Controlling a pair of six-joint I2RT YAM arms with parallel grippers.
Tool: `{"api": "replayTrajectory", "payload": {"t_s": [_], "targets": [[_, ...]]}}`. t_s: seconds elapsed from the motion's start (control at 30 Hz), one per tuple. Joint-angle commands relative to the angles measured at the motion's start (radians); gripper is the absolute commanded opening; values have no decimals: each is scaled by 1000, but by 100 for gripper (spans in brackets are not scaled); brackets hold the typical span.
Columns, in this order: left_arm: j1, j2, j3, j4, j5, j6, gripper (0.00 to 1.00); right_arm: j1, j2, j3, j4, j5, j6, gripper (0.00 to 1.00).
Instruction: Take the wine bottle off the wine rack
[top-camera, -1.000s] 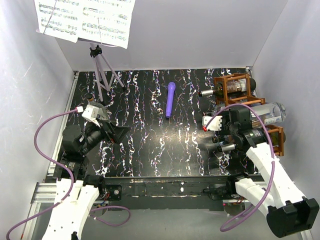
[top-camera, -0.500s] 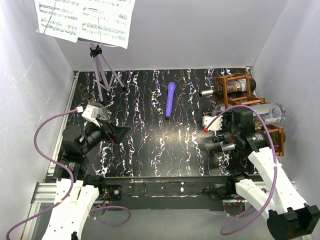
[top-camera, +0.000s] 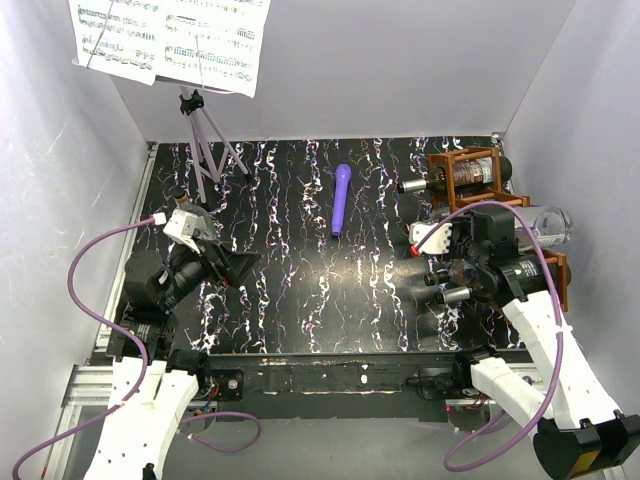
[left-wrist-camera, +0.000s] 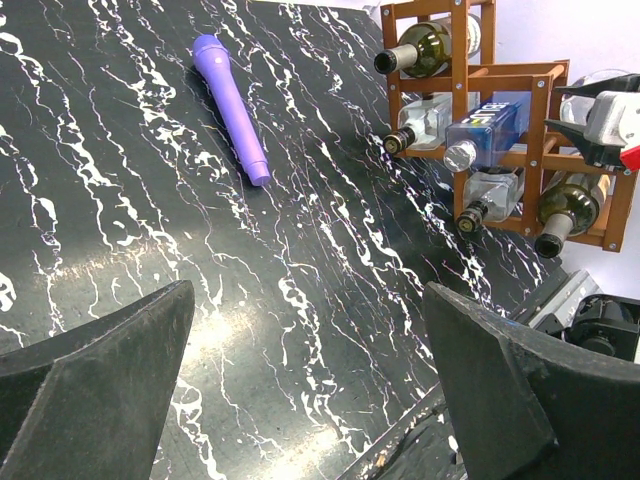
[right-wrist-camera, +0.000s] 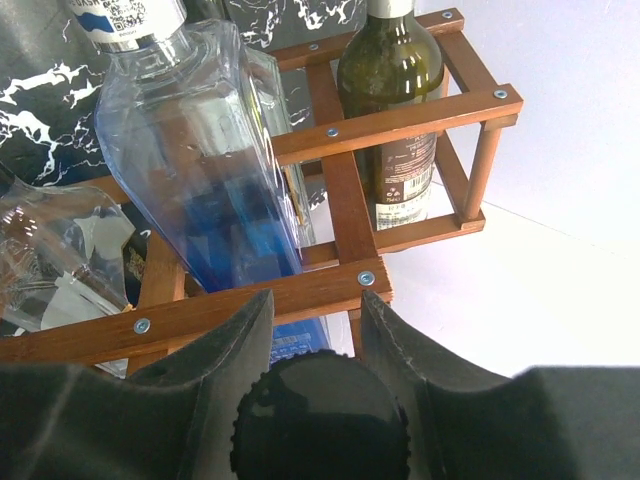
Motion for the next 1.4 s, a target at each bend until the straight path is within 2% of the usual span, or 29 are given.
{"api": "replayTrajectory", "payload": {"t_s": [0.0,0.97,1.37], "targets": [[-4,-10,-4,1,-14,13,98,0,-7,105,14,52,-68,1],[-4,-8,-5,-1,-28,16,98,88,51,330,-29,161,-82,1],[-4,-8,-4,1,-14,16,98,238,126,491,-15,244,-99,1]]}}
